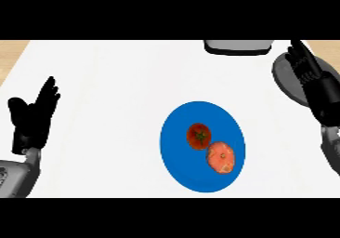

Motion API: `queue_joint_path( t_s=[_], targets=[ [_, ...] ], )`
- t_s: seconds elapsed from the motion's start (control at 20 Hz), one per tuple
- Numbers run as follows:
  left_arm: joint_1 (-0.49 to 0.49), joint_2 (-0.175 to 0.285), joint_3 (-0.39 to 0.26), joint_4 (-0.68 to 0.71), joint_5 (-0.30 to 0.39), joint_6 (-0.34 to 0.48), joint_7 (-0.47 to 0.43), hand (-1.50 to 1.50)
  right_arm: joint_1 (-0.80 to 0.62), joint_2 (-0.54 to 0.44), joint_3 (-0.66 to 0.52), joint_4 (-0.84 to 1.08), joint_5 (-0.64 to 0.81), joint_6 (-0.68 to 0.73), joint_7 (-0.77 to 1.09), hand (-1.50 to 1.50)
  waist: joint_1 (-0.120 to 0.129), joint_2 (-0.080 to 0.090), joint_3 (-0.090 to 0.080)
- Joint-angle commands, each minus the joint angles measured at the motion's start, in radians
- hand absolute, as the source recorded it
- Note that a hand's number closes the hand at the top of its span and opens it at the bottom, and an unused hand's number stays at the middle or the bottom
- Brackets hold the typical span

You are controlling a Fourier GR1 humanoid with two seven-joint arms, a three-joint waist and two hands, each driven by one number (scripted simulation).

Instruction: Pick the tomato from the plate and place it in the pan

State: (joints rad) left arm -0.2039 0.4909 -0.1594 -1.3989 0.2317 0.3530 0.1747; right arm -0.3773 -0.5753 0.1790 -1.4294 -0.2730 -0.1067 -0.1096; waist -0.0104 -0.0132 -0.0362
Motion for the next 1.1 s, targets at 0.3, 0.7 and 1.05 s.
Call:
queue_joint_path(
  t_s=[0.3, 0.7, 1.05],
  targets=[
    [-0.108, -0.082, -0.053, -0.081, 0.018, -0.066, -0.090, 0.00, -0.110, 0.082, 0.397, -0.014, 0.030, 0.541, -0.207, 1.50, 0.120, 0.043, 0.039],
    [-0.046, -0.094, -0.022, -0.065, 0.022, -0.067, -0.141, 0.00, -0.122, -0.075, 0.110, 0.285, 0.208, 0.451, -0.905, -1.50, 0.043, 0.026, 0.039],
    [-0.063, -0.089, 0.015, -0.042, 0.034, -0.085, -0.130, 0.00, -0.264, -0.262, 0.182, 0.226, 0.378, 0.500, -0.873, -1.50, 0.021, 0.014, 0.036]
  ],
)
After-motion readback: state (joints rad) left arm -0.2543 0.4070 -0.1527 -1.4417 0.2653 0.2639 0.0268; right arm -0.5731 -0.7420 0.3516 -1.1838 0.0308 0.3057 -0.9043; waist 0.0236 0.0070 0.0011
